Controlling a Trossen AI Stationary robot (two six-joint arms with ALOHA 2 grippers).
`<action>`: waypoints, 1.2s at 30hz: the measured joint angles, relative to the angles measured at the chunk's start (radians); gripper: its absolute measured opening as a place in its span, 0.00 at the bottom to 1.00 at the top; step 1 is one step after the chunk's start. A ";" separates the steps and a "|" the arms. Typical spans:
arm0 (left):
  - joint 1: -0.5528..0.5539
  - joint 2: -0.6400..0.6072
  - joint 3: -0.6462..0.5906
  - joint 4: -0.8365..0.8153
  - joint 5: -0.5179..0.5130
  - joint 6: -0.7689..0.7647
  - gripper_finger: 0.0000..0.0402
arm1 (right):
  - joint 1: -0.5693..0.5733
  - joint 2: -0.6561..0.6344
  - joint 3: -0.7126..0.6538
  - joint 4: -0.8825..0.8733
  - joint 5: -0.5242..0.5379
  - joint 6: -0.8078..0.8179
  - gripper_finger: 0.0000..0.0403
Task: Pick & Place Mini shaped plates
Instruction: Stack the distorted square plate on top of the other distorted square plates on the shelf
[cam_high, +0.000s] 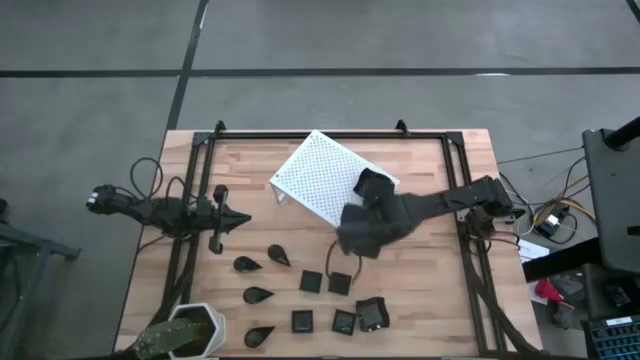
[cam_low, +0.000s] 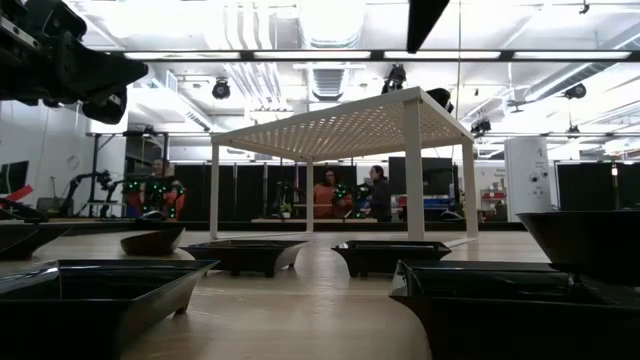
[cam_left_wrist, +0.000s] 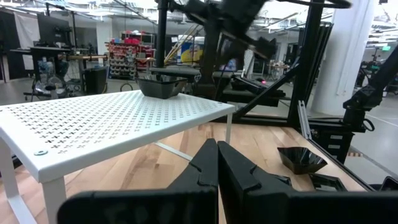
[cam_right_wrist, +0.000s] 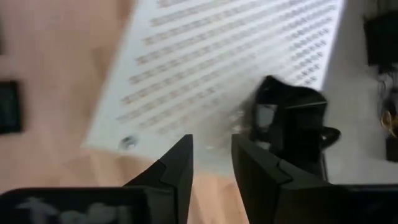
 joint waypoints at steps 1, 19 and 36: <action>0.000 0.000 0.000 0.000 0.000 0.000 0.00 | 0.019 0.000 0.000 0.003 -0.012 0.003 0.25; -0.001 0.000 0.000 0.000 0.000 0.000 0.00 | 0.325 0.004 -0.089 0.399 -0.279 -0.019 0.19; -0.001 0.000 0.000 0.000 0.000 0.000 0.00 | 0.498 0.007 -0.426 0.781 -0.327 0.141 0.19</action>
